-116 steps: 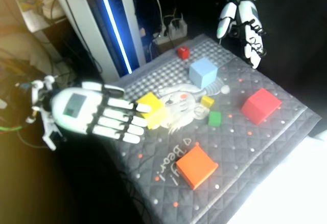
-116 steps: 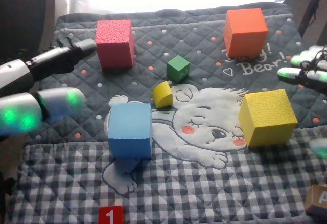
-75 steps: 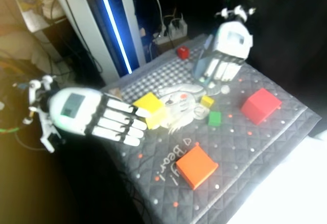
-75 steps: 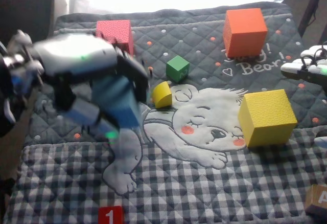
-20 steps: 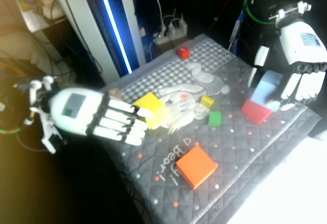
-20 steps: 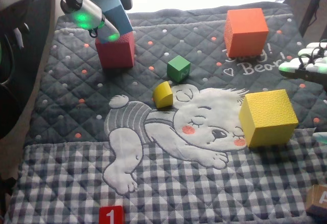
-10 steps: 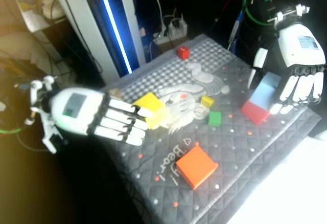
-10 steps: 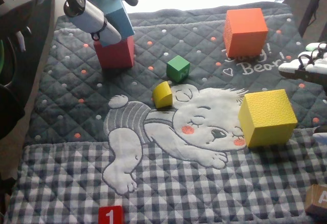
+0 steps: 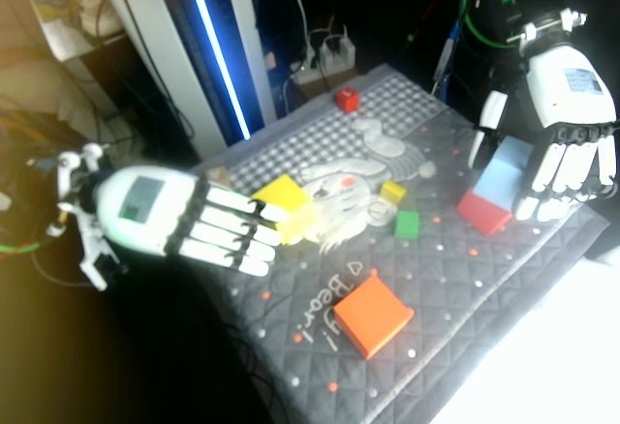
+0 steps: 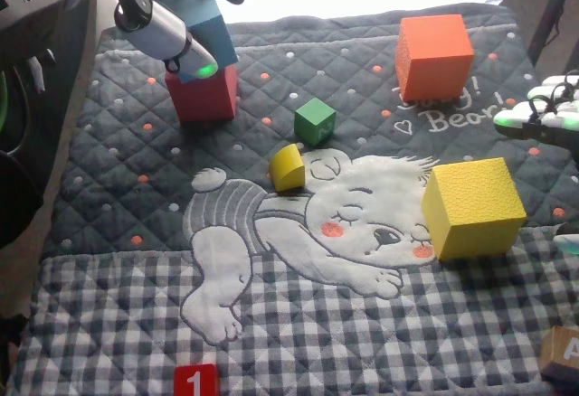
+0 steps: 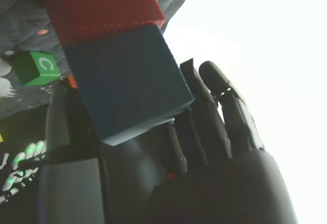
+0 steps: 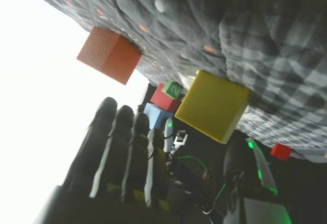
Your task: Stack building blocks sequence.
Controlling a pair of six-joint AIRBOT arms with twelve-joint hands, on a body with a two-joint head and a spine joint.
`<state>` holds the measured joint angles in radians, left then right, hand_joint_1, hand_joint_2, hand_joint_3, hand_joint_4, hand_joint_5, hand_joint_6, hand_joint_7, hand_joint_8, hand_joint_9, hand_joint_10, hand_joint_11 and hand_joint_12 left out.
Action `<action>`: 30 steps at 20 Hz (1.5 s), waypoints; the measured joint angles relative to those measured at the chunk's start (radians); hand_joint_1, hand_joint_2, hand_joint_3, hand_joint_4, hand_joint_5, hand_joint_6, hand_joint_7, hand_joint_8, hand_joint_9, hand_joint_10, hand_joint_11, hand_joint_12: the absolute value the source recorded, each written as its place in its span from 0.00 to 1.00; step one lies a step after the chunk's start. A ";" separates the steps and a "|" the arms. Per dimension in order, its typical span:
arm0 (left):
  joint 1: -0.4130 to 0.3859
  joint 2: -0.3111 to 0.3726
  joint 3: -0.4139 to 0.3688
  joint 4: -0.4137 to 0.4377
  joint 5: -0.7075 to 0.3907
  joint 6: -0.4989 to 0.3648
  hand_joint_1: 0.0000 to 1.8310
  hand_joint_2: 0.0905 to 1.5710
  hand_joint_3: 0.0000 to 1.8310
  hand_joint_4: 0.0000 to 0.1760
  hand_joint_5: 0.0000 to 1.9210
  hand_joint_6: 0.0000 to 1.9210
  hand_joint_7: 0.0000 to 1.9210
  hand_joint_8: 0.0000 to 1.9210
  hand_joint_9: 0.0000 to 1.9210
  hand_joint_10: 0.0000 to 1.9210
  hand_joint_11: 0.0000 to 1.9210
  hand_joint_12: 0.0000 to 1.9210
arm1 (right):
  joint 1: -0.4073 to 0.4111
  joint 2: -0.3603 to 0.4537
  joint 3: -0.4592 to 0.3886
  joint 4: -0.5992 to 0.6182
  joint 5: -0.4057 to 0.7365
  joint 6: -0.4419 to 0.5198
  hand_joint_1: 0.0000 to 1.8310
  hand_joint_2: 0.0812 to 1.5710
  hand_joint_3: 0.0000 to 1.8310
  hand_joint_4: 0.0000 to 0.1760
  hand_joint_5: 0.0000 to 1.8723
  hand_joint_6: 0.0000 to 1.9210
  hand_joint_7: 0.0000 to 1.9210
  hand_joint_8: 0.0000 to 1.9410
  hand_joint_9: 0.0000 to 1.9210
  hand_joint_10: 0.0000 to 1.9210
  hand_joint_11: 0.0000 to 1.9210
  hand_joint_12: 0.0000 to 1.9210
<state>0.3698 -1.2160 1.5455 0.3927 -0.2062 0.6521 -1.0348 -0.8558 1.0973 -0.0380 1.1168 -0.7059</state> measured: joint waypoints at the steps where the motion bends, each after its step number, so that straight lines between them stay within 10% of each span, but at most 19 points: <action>1: 0.002 0.000 0.000 0.000 0.000 0.000 0.61 0.57 0.00 0.17 0.34 0.00 0.30 0.00 0.29 0.00 0.10 0.53 | 0.000 0.000 0.000 0.000 0.000 0.000 0.41 0.68 0.00 0.20 0.14 0.00 0.19 0.00 0.17 0.01 0.12 0.01; 3: 0.002 0.000 0.000 0.000 0.001 0.000 0.59 0.56 0.00 0.29 0.31 0.00 0.25 0.00 0.23 0.00 0.07 0.50 | 0.000 0.000 0.000 0.000 0.000 0.000 0.41 0.68 0.00 0.22 0.15 0.00 0.19 0.00 0.16 0.00 0.12 0.01; 7: 0.002 0.000 0.000 0.000 0.001 0.000 0.46 0.58 0.00 0.90 0.18 0.00 0.11 0.00 0.09 0.00 0.00 0.43 | 0.000 -0.001 0.000 0.000 0.000 0.000 0.42 0.69 0.00 0.20 0.15 0.00 0.18 0.00 0.15 0.00 0.12 0.01; 8: 0.002 0.000 0.000 0.000 0.001 0.000 0.46 0.58 0.00 0.93 0.16 0.00 0.09 0.00 0.07 0.00 0.00 0.38 | 0.000 -0.001 0.000 0.000 0.000 0.000 0.41 0.69 0.00 0.20 0.15 0.00 0.18 0.00 0.15 0.00 0.11 0.00; 15: 0.001 0.000 0.000 0.000 0.000 0.000 0.41 0.55 0.00 1.00 0.06 0.00 0.01 0.00 0.01 0.00 0.00 0.30 | 0.000 -0.005 0.003 0.000 0.000 0.000 0.40 0.69 0.00 0.21 0.14 0.00 0.17 0.00 0.14 0.00 0.12 0.02; 19: 0.013 0.034 -0.032 -0.035 -0.045 -0.001 0.32 0.51 0.00 1.00 0.03 0.00 0.00 0.00 0.00 0.00 0.00 0.02 | 0.000 -0.005 0.003 0.002 0.001 0.000 0.37 0.67 0.00 0.38 0.11 0.00 0.14 0.00 0.11 0.00 0.10 0.01; 26: 0.174 0.244 -0.280 -0.247 -0.387 0.089 0.36 0.54 0.01 0.94 0.01 0.00 0.00 0.00 0.00 0.00 0.00 0.00 | 0.051 -0.002 0.006 -0.011 0.013 0.000 0.39 0.70 0.01 0.08 0.11 0.00 0.14 0.00 0.13 0.00 0.14 0.02; 28: 0.276 0.319 -0.378 -0.299 -0.518 0.089 0.39 0.55 0.01 0.91 0.00 0.00 0.00 0.00 0.00 0.00 0.00 0.00 | 0.097 0.002 0.012 -0.058 0.010 0.000 0.36 0.66 0.00 0.49 0.12 0.00 0.16 0.01 0.14 0.01 0.13 0.02; 30: 0.375 0.380 -0.456 -0.333 -0.641 0.090 0.38 0.56 0.01 0.75 0.01 0.00 0.00 0.00 0.00 0.00 0.00 0.00 | 0.145 0.001 0.011 -0.117 0.018 0.001 0.40 0.61 0.00 0.54 0.11 0.00 0.17 0.00 0.16 0.01 0.15 0.03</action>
<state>0.7452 -0.8364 1.0897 0.0597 -0.8471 0.7418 -0.8894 -0.8547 1.1088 -0.1551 1.1343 -0.7052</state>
